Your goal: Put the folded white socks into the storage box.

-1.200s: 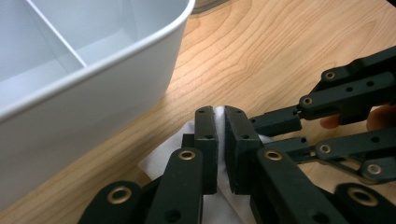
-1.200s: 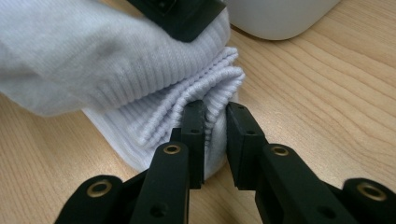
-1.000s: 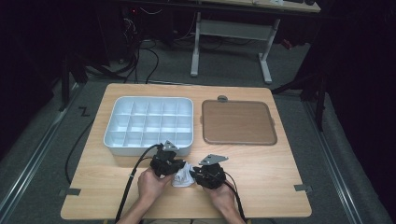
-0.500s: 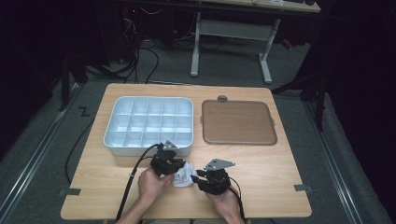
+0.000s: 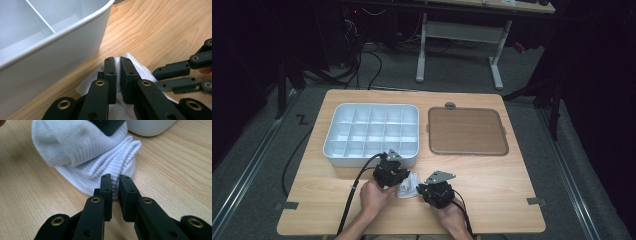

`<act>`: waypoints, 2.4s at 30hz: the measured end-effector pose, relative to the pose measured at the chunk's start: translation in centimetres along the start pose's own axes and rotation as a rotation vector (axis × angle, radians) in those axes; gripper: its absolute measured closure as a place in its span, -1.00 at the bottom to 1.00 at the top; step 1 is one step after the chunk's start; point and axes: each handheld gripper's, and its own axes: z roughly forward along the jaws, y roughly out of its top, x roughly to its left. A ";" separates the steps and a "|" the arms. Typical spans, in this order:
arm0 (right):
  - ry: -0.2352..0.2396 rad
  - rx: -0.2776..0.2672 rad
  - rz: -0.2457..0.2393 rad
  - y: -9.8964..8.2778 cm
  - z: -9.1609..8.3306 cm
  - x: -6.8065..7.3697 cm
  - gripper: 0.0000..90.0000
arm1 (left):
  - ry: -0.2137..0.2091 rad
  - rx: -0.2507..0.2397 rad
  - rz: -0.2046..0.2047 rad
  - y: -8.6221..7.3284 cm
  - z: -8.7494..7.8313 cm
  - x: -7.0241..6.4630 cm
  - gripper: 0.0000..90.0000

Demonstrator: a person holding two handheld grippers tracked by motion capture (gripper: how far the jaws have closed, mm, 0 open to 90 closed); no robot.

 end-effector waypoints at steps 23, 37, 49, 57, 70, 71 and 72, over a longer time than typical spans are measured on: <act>-0.011 0.025 -0.005 0.3 0.0 0.1 0.82 | -0.027 -0.026 0.028 -0.2 -0.1 -0.2 0.62; -0.016 0.032 0.012 0.5 -0.1 -0.1 0.70 | -0.081 -0.030 0.006 0.3 -0.8 -0.4 0.11; -0.013 0.008 0.016 0.5 -0.6 -0.3 0.57 | -0.123 -0.055 0.001 1.2 -1.9 -1.6 0.04; -0.019 -0.030 0.046 0.6 -2.2 -0.5 0.72 | -0.128 -0.088 -0.002 2.0 -3.7 -1.4 0.05; -0.015 -0.088 -0.024 2.9 -4.8 1.0 0.84 | -0.057 -0.094 -0.036 0.4 -5.0 1.5 0.06; -0.010 -0.092 -0.029 3.2 -4.9 1.2 0.83 | -0.053 -0.093 -0.036 0.2 -4.8 1.6 0.06; -0.008 -0.093 -0.042 3.6 -4.9 1.5 0.83 | -0.050 -0.090 -0.037 0.0 -4.7 1.7 0.06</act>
